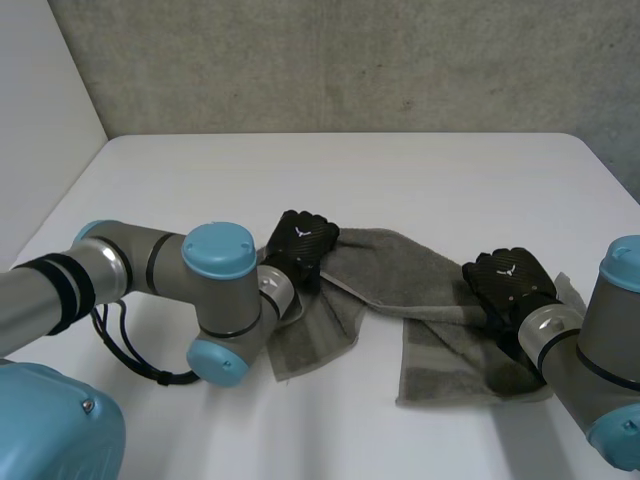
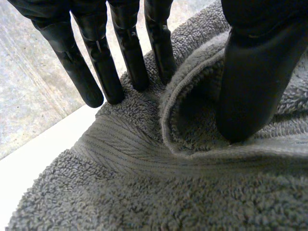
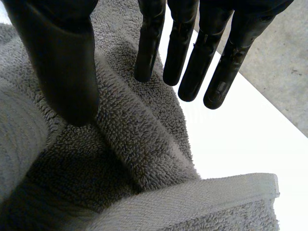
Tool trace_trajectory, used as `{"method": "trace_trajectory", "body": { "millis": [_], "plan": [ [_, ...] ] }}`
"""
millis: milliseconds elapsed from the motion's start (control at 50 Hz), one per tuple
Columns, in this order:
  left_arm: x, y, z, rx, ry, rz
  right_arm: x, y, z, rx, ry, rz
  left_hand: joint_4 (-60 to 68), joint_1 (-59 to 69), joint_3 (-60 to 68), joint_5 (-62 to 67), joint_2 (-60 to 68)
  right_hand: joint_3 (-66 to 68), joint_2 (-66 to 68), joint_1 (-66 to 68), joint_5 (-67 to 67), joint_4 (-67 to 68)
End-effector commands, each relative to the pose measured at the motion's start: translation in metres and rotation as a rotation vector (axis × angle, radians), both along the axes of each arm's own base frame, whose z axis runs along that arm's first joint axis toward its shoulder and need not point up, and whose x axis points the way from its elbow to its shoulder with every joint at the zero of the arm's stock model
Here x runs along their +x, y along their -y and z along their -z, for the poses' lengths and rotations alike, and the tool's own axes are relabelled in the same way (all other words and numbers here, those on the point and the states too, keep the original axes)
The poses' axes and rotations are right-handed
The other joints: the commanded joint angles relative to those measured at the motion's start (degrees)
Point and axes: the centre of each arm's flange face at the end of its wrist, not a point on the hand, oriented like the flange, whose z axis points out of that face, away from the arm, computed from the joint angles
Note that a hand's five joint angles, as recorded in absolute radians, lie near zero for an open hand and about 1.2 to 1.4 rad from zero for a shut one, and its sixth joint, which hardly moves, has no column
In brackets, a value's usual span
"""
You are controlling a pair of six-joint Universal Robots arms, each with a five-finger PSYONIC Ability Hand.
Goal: Fold the towel.
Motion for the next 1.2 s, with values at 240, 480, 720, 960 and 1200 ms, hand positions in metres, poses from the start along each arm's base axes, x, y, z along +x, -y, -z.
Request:
{"method": "trace_trajectory", "body": {
  "millis": [240, 480, 720, 960, 1200],
  "plan": [
    [0.004, -0.006, -0.005, 0.009, 0.003, 0.005, 0.000, 0.003, -0.005, -0.004, 0.029, -0.010, 28.91, 29.10, 28.99, 29.41, 28.86, 39.67, 40.36, 40.28, 39.84, 39.82],
    [0.042, -0.017, -0.106, -0.102, -0.086, 0.056, -0.014, -0.001, -0.093, -0.113, 0.330, -0.112, 28.91, 29.10, 28.99, 29.41, 28.86, 39.67, 40.36, 40.28, 39.84, 39.82],
    [0.088, -0.053, -0.114, -0.006, -0.012, 0.053, -0.022, -0.034, -0.094, 0.019, 0.075, -0.159, 28.91, 29.10, 28.99, 29.41, 28.86, 39.67, 40.36, 40.28, 39.84, 39.82],
    [0.100, -0.052, -0.072, -0.039, 0.249, 0.103, -0.019, -0.009, -0.059, 0.129, -0.035, -0.184, 28.91, 29.10, 28.99, 29.41, 28.86, 39.67, 40.36, 40.28, 39.84, 39.82],
    [0.060, 0.022, -0.242, -0.573, -0.118, -0.234, 0.008, 0.021, -0.266, -0.910, 0.439, -0.095, 28.91, 29.10, 28.99, 29.41, 28.86, 39.67, 40.36, 40.28, 39.84, 39.82]
  ]
}}
